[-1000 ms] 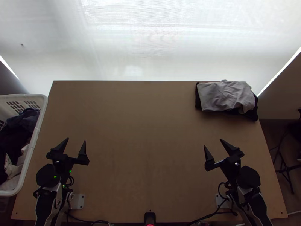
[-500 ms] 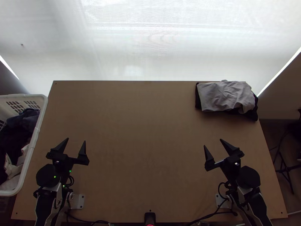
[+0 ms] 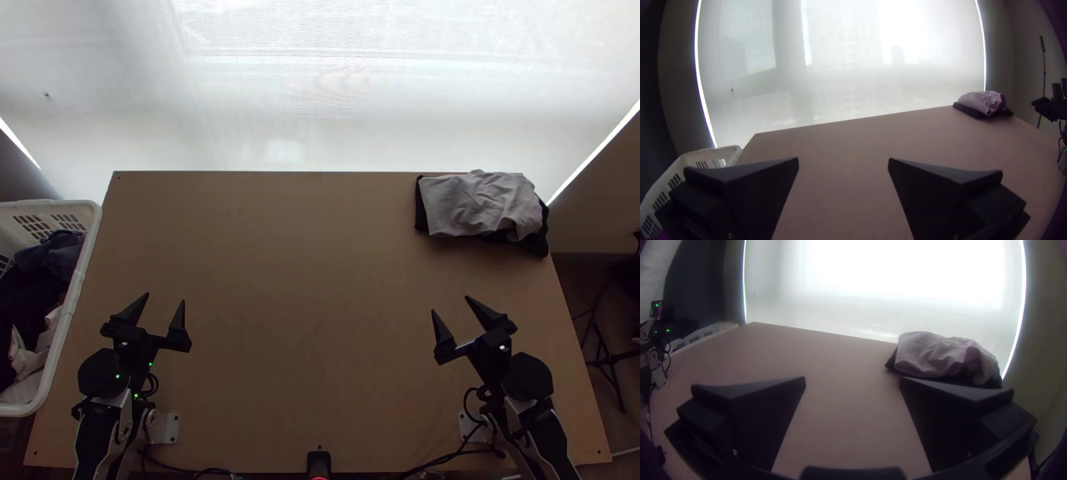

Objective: Fold the t-shirt

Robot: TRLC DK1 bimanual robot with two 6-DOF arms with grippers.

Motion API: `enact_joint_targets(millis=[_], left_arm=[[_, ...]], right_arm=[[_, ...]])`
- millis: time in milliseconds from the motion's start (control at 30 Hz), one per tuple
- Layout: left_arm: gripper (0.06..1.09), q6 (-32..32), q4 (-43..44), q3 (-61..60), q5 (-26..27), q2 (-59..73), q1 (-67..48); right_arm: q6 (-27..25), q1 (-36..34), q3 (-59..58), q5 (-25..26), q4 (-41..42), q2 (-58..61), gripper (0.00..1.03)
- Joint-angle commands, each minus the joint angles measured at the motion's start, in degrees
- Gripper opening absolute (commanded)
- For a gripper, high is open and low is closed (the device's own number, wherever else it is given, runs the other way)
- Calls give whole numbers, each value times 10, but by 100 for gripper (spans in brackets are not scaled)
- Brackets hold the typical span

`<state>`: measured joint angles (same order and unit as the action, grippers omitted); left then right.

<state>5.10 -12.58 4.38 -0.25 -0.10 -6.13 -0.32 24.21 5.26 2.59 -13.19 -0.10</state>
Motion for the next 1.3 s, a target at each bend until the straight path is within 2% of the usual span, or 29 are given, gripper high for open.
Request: enact_joint_targets(millis=[0, 67, 100, 267, 367, 467, 533, 600, 700, 767, 900, 1033, 1067, 1133, 1167, 1233, 1267], left_arm=[[104, -2, 0, 0, 1, 0, -6], [104, -21, 3, 0, 2, 0, -13], [104, -26, 2, 0, 1, 0, -16], [104, -10, 35, 17, -4, 0, -15], [104, -16, 44, 53, -5, 7, -9], [104, -20, 47, 122, -11, 83, -5], [104, -34, 21, 200, -15, 182, 9], [104, -48, -27, 290, -17, 285, 37], [104, -82, -104, 421, -17, 406, 79], [104, -120, -170, 511, -17, 473, 105], [104, -235, -294, 671, -16, 595, 234], [104, -277, -323, 767, 1, 674, 366], [104, -290, -337, 794, 0, 697, 410], [104, -281, -398, 880, 6, 755, 478], [104, -266, -424, 914, 6, 781, 506], [104, -258, -449, 961, 18, 831, 575], [104, -233, -475, 985, 17, 859, 598]], right_arm=[[95, 2, 1, -26, -1, -1, 98], [162, 1, 1, -26, 1, -1, 98], [172, 1, 1, -26, 1, -1, 98], [162, -14, 2, -22, 54, 0, 98], [154, -86, 23, -22, 69, 1, 98], [122, -122, 58, -21, 89, 30, 98], [114, -146, 111, -12, 90, 98, 98], [113, -161, 201, -11, 44, 209, 98], [120, -187, 371, -13, -79, 386, 98], [142, -203, 482, -13, -163, 466, 98], [187, -218, 635, -16, -244, 571, 98], [227, -216, 738, 1, -285, 624, 98], [222, -213, 763, 13, -306, 637, 98], [142, -182, 769, -10, -300, 628, 98], [133, -187, 767, -14, -279, 623, 98], [59, -176, 784, -34, -307, 621, 98], [39, -163, 789, -42, -308, 618, 98]])
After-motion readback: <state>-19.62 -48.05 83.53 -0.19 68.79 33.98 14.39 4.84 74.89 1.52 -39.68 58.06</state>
